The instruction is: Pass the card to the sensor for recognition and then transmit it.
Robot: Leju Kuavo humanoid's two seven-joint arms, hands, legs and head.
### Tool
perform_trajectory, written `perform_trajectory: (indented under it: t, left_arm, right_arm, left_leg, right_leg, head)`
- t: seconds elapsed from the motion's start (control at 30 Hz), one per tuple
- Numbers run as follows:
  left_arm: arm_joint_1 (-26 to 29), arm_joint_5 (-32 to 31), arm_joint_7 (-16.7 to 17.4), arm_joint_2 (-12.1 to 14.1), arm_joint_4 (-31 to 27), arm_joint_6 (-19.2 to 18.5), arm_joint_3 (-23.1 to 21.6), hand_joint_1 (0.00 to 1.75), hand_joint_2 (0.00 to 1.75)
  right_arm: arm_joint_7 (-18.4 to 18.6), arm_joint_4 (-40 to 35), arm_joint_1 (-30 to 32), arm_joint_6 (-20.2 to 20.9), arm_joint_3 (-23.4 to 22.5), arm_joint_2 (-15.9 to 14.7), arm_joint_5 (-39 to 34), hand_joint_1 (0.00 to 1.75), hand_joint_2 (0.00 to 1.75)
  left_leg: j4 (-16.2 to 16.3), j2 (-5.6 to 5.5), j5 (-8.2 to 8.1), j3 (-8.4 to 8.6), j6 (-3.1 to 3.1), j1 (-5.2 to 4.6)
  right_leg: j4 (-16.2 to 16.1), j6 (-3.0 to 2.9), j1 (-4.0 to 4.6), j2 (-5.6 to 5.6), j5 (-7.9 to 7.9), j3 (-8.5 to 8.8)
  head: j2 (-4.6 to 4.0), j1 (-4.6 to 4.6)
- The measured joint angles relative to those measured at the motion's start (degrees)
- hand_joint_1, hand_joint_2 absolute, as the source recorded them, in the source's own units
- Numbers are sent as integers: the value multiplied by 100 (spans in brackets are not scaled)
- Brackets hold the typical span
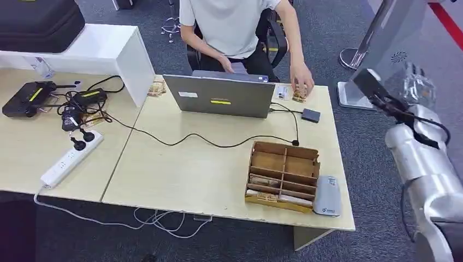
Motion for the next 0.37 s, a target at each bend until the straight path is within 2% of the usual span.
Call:
perform_trajectory:
  t: [0.13,0.23,0.27,0.3,0.33,0.37]
  left_arm:
    - [-5,7,110,37,0,42,72,0,175]
    - [0,18,123,57,0,46,114,0,175]
    - [5,22,123,61,0,44,125,0,0]
    - [8,28,127,66,0,44,129,0,0]
    - [7,28,130,72,0,44,129,0,0]
    - [2,24,136,77,0,46,129,0,0]
  right_arm:
    - [-65,98,951,-219,-623,-645,-559,0,175]
    - [-120,206,1953,-291,-1153,-841,-1042,0,175]
    - [-212,254,2390,-370,-1365,-854,-1162,0,175]
    - [-265,293,2701,-403,-1502,-849,-1240,0,175]
    - [-280,332,2967,-400,-1606,-843,-1308,0,0]
    - [-247,385,3215,-341,-1721,-827,-1391,0,0]
  left_leg:
    - [1,-1,-19,6,29,0]
    - [-1,-20,-32,13,45,3]
    - [-1,-22,-40,10,46,3]
    - [-4,-22,-40,9,47,0]
    - [-9,-20,-41,11,49,-2]
    - [-11,-19,-43,15,47,-2]
  right_leg:
    - [-13,20,2,-2,-13,14]
    - [-16,37,5,-23,-31,31]
    - [-14,37,6,-30,-35,31]
    - [-12,37,3,-30,-37,30]
    - [-12,42,-1,-27,-41,28]
    - [-12,38,-1,-25,-46,25]
  head:
    - [0,2]
    - [0,2]
    - [0,4]
    - [0,-5]
    - [0,-4]
    - [0,-7]
